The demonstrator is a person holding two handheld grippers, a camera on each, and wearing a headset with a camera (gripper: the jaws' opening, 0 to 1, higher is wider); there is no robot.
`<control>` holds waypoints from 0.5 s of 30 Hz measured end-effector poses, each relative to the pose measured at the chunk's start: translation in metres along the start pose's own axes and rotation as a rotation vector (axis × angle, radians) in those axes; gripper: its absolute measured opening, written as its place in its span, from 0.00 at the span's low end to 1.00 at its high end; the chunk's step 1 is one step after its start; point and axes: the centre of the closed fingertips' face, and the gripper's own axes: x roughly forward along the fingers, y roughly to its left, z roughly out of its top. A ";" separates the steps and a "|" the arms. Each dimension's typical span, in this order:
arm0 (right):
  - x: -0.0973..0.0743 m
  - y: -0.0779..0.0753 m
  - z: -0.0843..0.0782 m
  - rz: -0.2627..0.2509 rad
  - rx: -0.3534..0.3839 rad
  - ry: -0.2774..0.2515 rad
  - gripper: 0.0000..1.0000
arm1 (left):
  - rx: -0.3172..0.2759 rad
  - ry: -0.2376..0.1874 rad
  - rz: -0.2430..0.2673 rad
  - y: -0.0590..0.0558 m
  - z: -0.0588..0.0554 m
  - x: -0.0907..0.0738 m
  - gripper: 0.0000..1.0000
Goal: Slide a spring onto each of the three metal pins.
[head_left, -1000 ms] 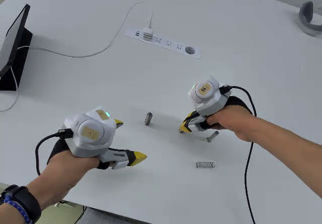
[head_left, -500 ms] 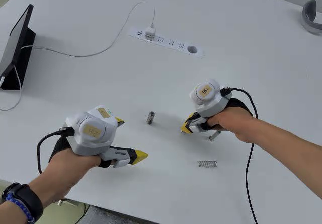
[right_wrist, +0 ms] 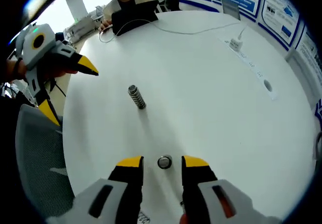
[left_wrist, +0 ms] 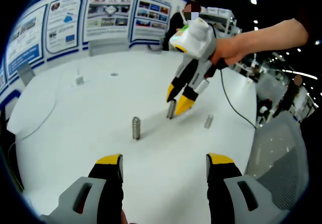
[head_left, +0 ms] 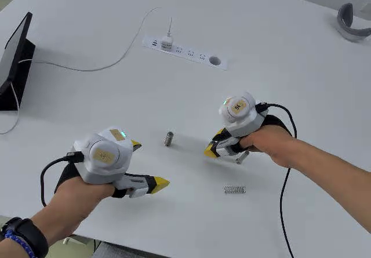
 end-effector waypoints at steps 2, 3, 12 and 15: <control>-0.002 0.000 0.000 -0.004 -0.010 -0.001 0.33 | 0.000 0.000 -0.001 -0.001 0.000 0.000 0.68; -0.003 0.000 0.000 -0.008 -0.015 -0.004 0.35 | -0.001 0.000 -0.002 -0.002 0.000 0.000 0.68; -0.014 0.002 0.000 -0.030 -0.009 -0.032 0.41 | 0.000 -0.004 0.003 -0.003 0.003 -0.003 0.68; -0.018 0.004 -0.003 -0.039 0.000 -0.047 0.42 | -0.001 -0.008 0.006 -0.004 0.005 -0.004 0.68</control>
